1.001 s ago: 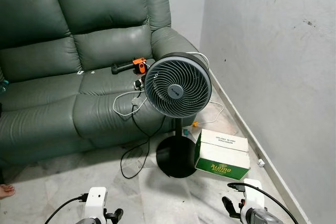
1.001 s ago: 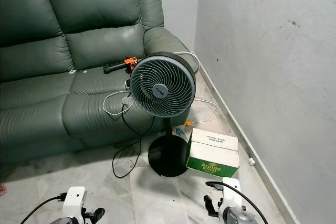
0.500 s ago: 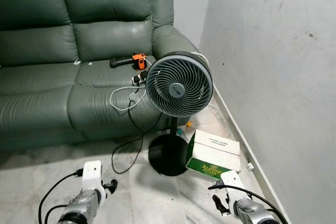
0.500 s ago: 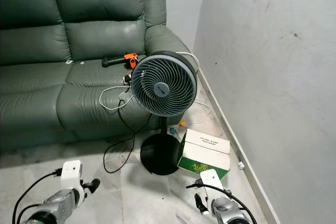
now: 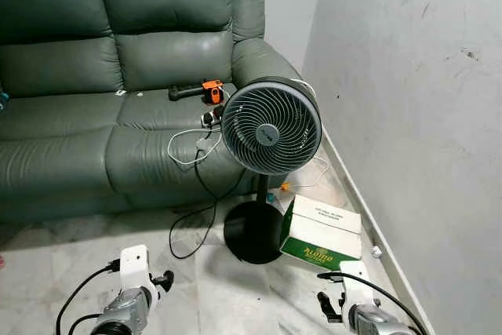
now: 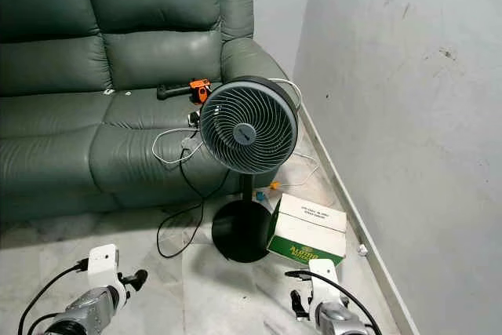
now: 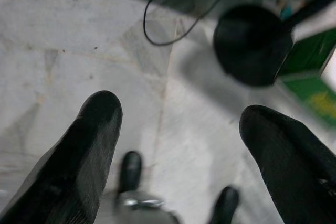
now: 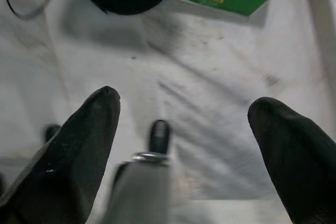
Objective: Hang keys on a hook
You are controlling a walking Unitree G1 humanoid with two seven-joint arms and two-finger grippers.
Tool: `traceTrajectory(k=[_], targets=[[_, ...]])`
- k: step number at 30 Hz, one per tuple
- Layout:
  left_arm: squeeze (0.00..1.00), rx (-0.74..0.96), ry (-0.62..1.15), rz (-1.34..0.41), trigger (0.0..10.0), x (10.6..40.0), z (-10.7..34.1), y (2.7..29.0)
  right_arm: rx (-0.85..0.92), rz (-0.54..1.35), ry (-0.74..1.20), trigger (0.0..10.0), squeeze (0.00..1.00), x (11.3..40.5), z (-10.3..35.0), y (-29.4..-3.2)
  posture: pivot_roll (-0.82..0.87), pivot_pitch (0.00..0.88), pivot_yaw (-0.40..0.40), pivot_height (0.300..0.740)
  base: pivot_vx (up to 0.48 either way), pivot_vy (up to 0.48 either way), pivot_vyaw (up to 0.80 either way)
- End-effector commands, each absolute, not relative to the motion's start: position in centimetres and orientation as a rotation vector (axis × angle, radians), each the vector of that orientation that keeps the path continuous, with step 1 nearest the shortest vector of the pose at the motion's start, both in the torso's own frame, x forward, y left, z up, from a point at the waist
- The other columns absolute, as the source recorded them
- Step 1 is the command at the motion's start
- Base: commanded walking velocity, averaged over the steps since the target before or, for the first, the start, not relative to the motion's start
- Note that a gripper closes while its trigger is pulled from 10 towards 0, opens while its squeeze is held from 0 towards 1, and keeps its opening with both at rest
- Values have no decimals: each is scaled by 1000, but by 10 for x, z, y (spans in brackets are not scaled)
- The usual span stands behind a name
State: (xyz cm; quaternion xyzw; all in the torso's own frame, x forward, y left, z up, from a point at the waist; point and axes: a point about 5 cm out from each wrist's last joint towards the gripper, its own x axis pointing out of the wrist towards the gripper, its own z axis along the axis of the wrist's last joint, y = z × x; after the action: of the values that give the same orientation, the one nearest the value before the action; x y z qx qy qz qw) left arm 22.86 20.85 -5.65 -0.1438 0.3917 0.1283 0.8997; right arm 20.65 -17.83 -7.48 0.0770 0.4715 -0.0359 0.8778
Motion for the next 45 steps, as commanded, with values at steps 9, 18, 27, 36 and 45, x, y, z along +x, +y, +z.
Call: traceTrajectory(k=[9,18,27,36,45], targets=[[0,-255,805,282,10000,229,-55,213,153,-50,966,10000,0,210,-72,-180,30,0,-61,740,0,0,0],[0,-250,785,204,10000,233,-53,210,91,-43,938,10000,0,214,-70,-182,21,0,-61,740,0,0,0],[0,-281,747,190,10000,236,-50,207,-9,-34,857,10000,0,221,-64,-187,31,6,-67,740,0,0,0],[0,-196,634,106,10000,250,-36,216,-14,-91,786,10000,0,227,-58,-190,29,0,-68,740,0,0,0],[0,-167,425,49,10000,280,4,241,-32,-83,529,10000,0,299,11,-231,29,0,-71,740,0,0,0]])
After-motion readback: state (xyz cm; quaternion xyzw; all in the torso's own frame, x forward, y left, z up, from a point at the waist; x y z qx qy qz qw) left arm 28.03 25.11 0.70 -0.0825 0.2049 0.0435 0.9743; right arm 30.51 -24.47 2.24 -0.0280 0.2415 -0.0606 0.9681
